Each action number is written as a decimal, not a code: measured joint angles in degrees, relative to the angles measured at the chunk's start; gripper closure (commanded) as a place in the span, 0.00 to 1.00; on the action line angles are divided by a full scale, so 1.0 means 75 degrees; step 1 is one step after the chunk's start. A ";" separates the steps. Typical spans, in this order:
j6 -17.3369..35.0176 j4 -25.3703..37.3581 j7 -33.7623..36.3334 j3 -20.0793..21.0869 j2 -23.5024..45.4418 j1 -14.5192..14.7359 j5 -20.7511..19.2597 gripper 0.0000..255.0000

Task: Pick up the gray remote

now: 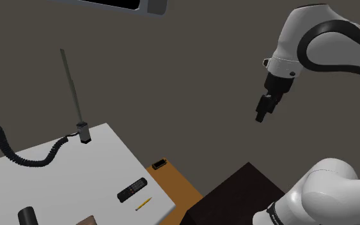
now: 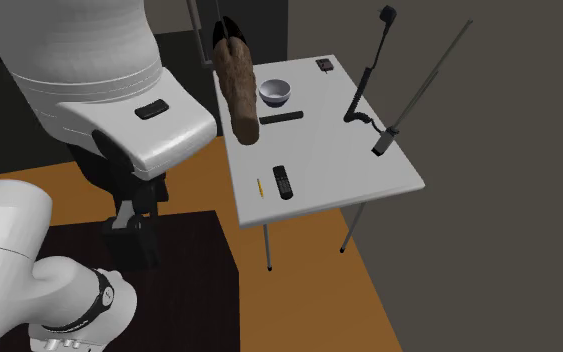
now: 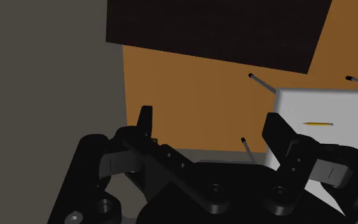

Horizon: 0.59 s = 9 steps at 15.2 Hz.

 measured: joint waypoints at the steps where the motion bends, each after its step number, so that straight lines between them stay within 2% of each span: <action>1: 0.0000 0.0000 0.0000 0.0000 0.0000 0.0000 0.0000 0.00; 9: 0.0976 -0.1327 0.2125 0.1137 -0.0414 0.0033 0.1129 0.00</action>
